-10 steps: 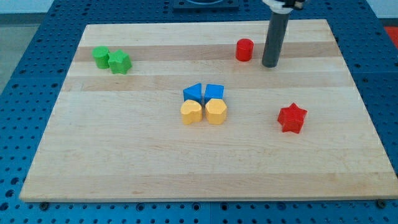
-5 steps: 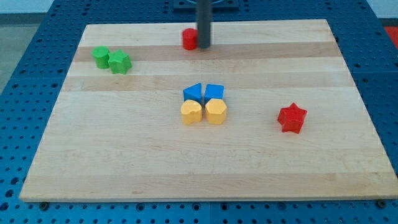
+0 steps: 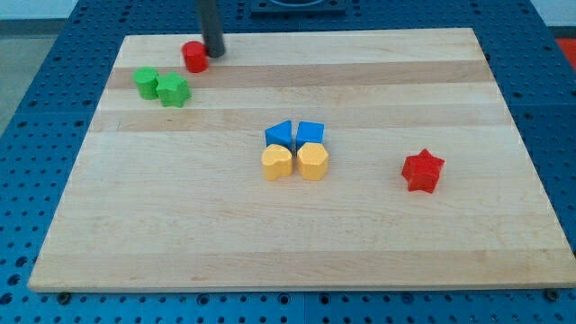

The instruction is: Move the red circle above the green circle

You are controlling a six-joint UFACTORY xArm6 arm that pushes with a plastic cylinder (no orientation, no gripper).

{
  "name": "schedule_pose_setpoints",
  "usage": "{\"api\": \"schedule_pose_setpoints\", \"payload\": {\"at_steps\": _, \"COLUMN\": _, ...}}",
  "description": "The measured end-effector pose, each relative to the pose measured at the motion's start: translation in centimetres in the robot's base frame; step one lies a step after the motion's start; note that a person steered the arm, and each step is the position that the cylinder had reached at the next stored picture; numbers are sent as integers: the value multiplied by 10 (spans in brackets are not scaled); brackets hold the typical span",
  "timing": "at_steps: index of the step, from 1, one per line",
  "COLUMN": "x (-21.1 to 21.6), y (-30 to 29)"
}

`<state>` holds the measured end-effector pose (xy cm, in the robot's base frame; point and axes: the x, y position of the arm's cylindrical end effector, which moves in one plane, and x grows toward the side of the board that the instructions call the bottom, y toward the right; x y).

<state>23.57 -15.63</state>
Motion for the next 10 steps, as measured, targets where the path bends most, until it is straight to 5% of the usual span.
{"api": "schedule_pose_setpoints", "payload": {"at_steps": 2, "x": 0, "y": 36}}
{"api": "schedule_pose_setpoints", "payload": {"at_steps": 4, "x": 1, "y": -47}}
{"api": "schedule_pose_setpoints", "payload": {"at_steps": 10, "x": 13, "y": -64}}
